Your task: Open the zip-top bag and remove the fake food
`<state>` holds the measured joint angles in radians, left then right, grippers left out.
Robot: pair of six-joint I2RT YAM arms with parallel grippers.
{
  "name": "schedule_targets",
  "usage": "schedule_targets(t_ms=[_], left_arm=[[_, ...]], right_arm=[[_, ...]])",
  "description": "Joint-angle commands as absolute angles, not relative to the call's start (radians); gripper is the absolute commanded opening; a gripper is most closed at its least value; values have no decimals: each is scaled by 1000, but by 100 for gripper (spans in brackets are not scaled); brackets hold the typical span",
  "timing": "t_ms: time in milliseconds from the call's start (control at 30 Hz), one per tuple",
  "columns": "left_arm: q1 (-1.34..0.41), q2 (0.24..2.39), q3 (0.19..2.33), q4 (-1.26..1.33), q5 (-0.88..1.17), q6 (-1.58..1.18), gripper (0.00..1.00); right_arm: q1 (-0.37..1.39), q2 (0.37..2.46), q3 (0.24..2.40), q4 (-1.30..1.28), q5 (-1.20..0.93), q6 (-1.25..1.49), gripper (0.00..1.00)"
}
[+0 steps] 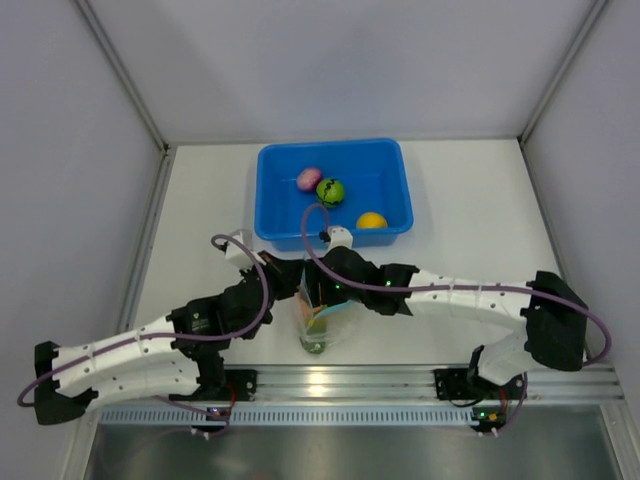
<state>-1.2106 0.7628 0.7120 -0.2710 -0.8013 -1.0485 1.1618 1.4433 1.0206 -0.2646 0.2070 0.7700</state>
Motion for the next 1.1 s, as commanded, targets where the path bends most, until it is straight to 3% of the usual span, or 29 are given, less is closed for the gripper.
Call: schedule_targets(t_ms=[0, 300, 500, 667, 867, 1067], left_arm=[[-1216, 735, 701, -241, -779, -1055, 0], [-1216, 707, 689, -241, -779, -1042, 0], [-1216, 718, 693, -242, -762, -1034, 0], [-1216, 730, 701, -241, -755, -1026, 0], [-1216, 735, 693, -242, -752, -1028, 0], [-1216, 736, 684, -241, -752, -1034, 0]], right_arm=[[1186, 1496, 1029, -170, 233, 787, 61], [1186, 1627, 1055, -124, 187, 775, 71], [1186, 1678, 1066, -133, 253, 782, 89], [1186, 1664, 1048, -62, 305, 776, 88], [1186, 1602, 970, 93, 350, 759, 81], [1186, 1592, 960, 170, 380, 680, 81]])
